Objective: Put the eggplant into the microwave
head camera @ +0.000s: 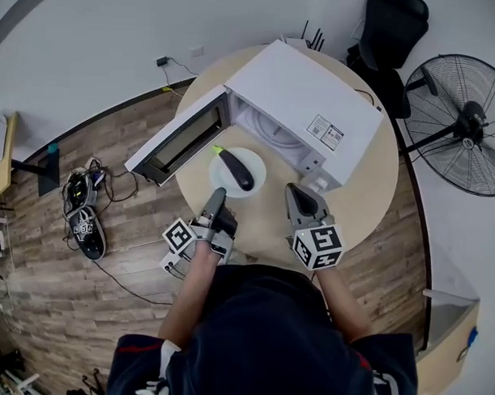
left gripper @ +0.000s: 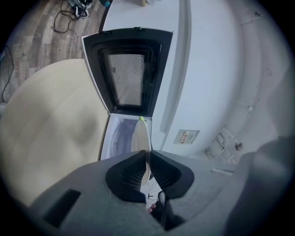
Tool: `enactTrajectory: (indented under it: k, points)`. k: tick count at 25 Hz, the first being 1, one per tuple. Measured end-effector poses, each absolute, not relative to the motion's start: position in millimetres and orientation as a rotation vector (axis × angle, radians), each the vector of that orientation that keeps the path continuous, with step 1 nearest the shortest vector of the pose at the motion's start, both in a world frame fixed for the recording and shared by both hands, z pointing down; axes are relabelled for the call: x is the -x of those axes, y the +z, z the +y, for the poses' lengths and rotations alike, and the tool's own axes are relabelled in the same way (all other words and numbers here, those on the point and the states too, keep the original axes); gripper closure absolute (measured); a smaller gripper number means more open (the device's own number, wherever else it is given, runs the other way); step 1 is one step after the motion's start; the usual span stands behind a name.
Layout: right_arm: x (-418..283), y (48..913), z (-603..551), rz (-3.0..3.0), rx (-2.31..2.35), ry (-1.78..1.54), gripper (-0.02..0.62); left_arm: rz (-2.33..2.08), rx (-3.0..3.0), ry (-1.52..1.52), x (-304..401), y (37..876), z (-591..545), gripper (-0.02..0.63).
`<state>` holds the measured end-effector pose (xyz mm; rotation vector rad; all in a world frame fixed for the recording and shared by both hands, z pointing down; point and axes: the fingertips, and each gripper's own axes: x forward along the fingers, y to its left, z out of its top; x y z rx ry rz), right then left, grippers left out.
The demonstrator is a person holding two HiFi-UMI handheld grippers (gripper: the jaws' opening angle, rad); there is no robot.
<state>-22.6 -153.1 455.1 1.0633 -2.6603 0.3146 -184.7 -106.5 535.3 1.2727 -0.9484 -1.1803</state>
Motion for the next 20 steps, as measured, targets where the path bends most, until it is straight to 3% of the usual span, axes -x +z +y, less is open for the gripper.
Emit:
enactTrajectory:
  k: [20]
  points:
    - [18.3,472.3,-169.5,-2.484,-1.253,0.289,0.584,-0.801,-1.399,-1.109,185.2,586.0,-187.7,0.568]
